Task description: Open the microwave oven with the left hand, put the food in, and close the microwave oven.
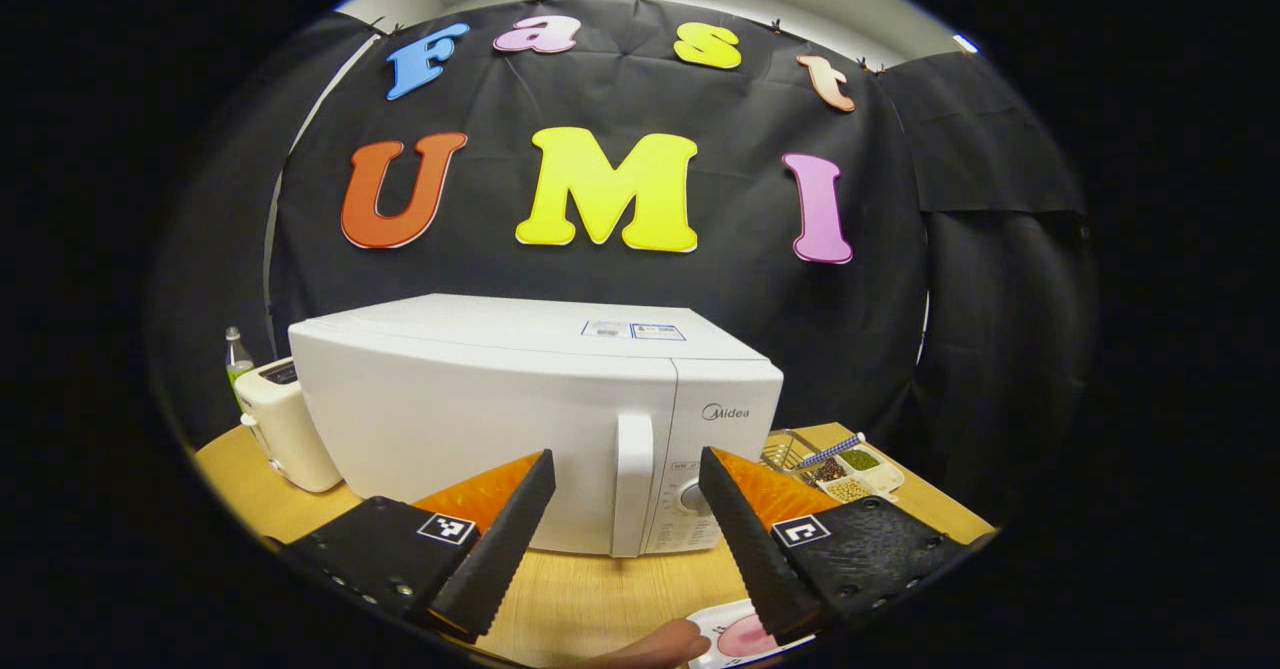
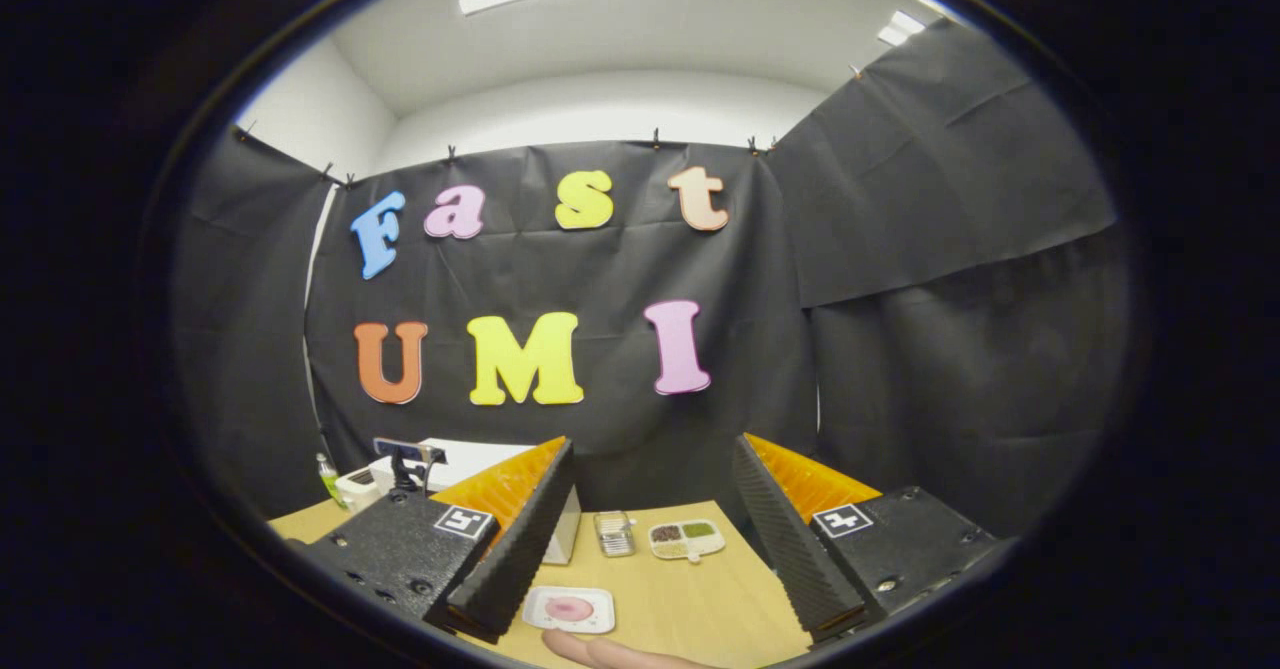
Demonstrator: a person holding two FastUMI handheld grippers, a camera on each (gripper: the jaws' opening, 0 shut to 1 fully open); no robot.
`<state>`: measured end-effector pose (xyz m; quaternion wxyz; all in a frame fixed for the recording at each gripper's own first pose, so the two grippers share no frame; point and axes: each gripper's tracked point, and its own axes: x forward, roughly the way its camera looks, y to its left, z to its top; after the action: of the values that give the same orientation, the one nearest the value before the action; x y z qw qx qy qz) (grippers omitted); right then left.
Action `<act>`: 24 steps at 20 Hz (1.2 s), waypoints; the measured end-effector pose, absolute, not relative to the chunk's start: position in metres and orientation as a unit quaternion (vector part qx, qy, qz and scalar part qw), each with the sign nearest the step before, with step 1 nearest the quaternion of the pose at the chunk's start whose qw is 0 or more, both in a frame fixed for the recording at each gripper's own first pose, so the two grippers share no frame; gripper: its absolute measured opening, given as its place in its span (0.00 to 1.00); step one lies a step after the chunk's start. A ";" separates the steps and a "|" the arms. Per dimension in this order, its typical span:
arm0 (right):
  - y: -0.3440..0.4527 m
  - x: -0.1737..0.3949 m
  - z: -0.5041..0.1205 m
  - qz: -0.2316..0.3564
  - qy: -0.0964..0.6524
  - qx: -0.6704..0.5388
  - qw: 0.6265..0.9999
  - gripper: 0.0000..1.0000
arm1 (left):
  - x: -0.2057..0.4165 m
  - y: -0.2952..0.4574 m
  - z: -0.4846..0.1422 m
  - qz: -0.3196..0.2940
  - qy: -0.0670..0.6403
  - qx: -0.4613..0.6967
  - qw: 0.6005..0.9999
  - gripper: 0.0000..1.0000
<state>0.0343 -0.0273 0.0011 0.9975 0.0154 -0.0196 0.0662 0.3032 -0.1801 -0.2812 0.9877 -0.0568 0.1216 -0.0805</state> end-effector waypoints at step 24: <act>-0.049 0.052 -0.048 0.058 0.030 -0.024 0.998 1.00 | 0.331 -0.190 -0.354 -0.066 0.169 -0.067 0.981 0.10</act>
<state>0.0524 -0.0489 -0.0483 0.9976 -0.0242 0.0302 0.0580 0.3313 -0.1897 -0.3535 0.9811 -0.0673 0.1692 -0.0657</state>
